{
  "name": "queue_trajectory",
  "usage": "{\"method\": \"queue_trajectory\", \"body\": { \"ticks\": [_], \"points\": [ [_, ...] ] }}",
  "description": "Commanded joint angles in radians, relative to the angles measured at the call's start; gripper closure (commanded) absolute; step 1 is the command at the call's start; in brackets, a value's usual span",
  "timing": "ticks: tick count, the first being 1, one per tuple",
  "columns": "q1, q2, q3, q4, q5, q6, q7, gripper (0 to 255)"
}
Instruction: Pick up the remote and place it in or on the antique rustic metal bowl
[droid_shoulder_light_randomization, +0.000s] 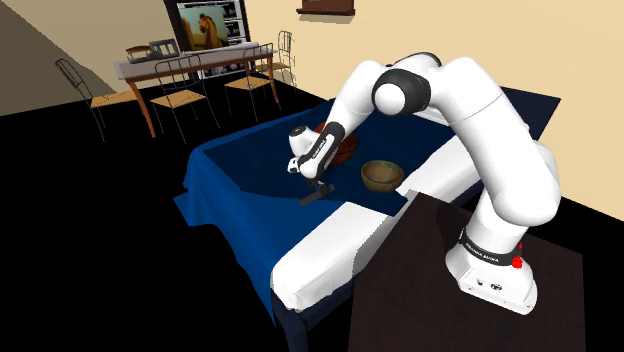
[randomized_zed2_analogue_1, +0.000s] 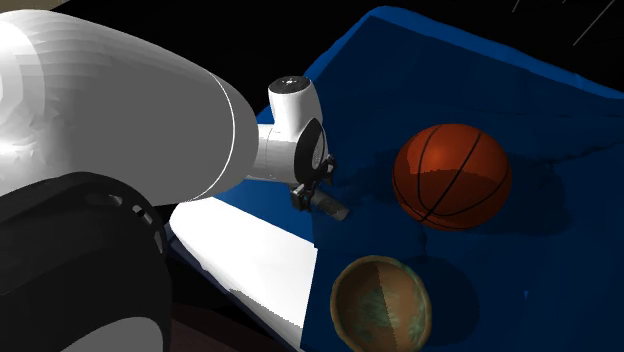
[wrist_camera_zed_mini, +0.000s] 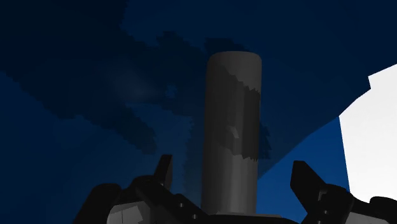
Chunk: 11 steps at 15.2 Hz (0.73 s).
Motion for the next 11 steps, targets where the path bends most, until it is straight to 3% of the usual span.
{"method": "queue_trajectory", "body": {
  "ticks": [1, 2, 11],
  "points": [
    [0.000, 0.000, 0.000, 0.000, 0.000, 0.000, 0.000, 0],
    [0.000, 0.000, 0.000, 0.000, 0.000, 0.000, 0.000, 255],
    [0.000, 0.000, 0.000, 0.000, 0.000, 0.000, 0.000, 255]
  ]
}}
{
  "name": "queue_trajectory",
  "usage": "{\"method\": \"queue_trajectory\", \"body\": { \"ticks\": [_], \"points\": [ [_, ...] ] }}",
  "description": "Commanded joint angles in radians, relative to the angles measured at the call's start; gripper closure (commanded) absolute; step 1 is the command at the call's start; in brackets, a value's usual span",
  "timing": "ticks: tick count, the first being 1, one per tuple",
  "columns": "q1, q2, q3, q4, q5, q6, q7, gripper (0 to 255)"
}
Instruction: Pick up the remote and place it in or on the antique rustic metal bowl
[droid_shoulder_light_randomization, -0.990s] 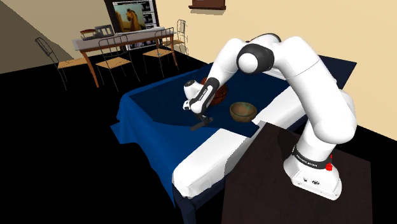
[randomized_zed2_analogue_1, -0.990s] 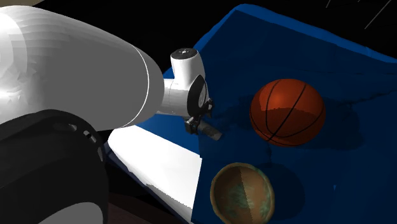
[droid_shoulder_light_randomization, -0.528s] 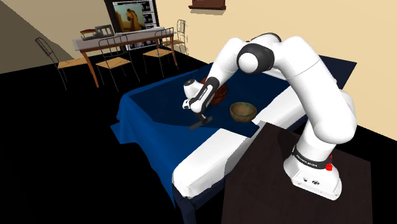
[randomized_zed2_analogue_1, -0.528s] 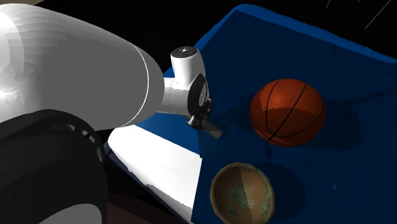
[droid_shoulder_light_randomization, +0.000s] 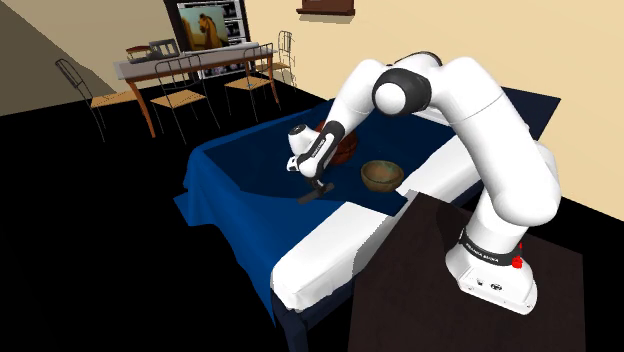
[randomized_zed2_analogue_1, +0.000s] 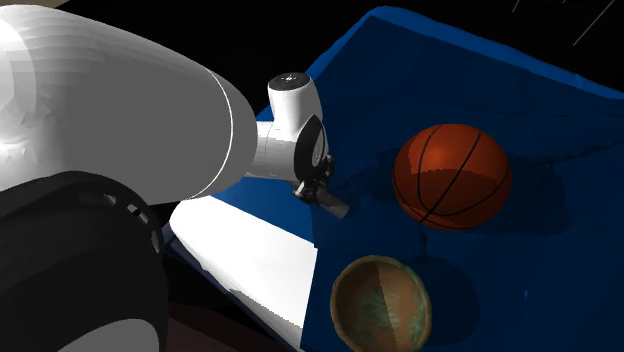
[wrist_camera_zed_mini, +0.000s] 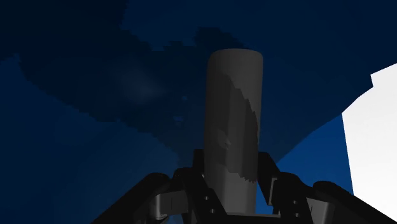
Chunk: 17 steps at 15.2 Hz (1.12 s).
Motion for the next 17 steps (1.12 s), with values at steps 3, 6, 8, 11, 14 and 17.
{"method": "queue_trajectory", "body": {
  "ticks": [3, 6, 8, 11, 14, 17],
  "points": [
    [-0.001, -0.030, 0.001, -0.019, 0.001, -0.021, -0.007, 255],
    [0.000, -0.065, 0.001, -0.031, 0.001, -0.043, -0.012, 255],
    [0.000, -0.087, 0.001, -0.038, 0.002, -0.059, -0.016, 255],
    [0.001, -0.120, 0.001, -0.047, 0.002, -0.083, -0.021, 255],
    [0.002, -0.152, 0.001, -0.053, 0.003, -0.108, -0.026, 255],
    [0.002, -0.183, 0.001, -0.058, 0.004, -0.134, -0.031, 255]
  ]
}}
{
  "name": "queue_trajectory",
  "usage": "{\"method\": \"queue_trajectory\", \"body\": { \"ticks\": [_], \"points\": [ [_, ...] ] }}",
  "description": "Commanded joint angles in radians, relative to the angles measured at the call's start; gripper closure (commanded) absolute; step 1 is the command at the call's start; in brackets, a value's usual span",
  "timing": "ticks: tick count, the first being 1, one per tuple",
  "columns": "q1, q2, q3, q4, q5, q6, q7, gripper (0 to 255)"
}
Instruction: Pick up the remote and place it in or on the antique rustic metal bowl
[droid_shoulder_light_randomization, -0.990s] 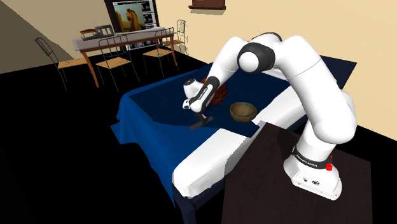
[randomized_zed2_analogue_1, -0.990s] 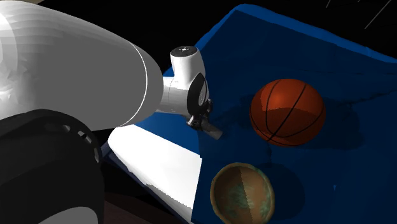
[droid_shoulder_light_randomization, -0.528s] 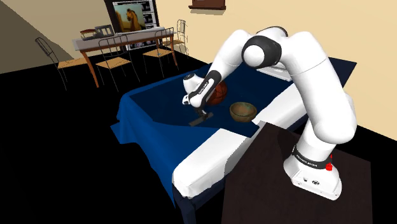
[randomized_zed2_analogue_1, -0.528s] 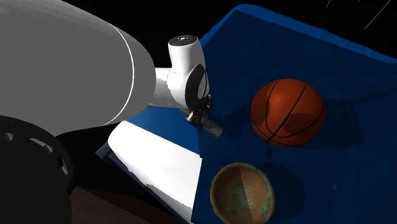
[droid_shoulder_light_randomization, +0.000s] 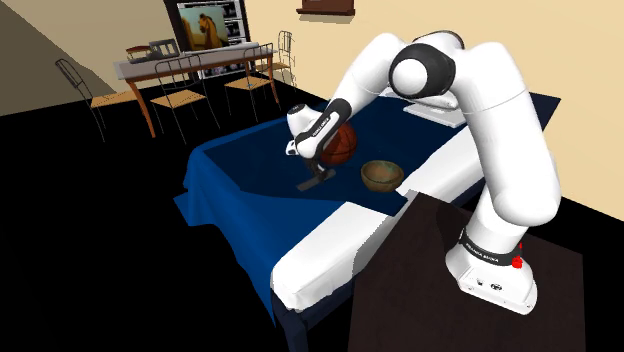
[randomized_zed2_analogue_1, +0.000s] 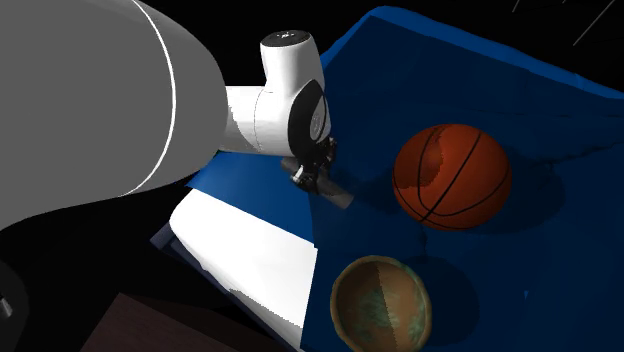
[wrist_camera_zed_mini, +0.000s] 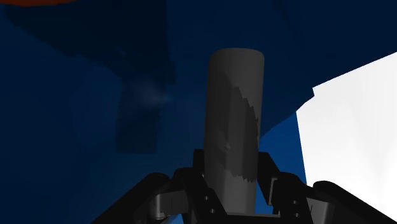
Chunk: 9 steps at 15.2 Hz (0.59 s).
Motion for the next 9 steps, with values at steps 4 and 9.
{"method": "queue_trajectory", "body": {
  "ticks": [4, 9],
  "points": [
    [0.002, -0.050, 0.001, -0.001, 0.002, -0.048, -0.009, 255],
    [0.003, -0.097, 0.001, 0.000, 0.004, -0.095, -0.018, 255]
  ]
}}
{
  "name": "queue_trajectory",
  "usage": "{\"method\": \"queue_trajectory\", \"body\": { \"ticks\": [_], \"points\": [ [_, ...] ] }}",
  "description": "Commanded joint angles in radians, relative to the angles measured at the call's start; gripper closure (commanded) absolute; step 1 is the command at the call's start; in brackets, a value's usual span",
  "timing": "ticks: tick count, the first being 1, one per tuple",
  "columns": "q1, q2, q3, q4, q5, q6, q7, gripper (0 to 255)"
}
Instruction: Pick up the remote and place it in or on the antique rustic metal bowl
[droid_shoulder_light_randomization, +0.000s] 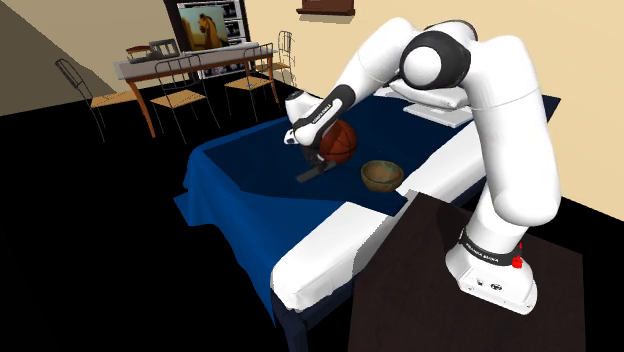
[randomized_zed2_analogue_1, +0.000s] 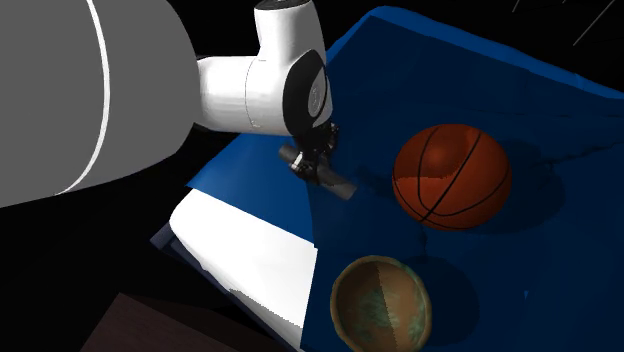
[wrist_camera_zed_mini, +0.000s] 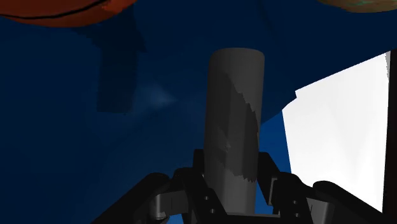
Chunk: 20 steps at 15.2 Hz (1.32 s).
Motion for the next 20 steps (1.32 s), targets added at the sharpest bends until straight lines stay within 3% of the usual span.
{"method": "queue_trajectory", "body": {
  "ticks": [1, 7, 20],
  "points": [
    [0.001, -0.019, 0.000, 0.002, 0.001, -0.022, -0.003, 255],
    [0.003, -0.068, 0.000, 0.012, 0.003, -0.079, -0.014, 255],
    [-0.130, -0.321, -0.104, -0.416, -0.073, 0.137, -0.171, 255]
  ]
}}
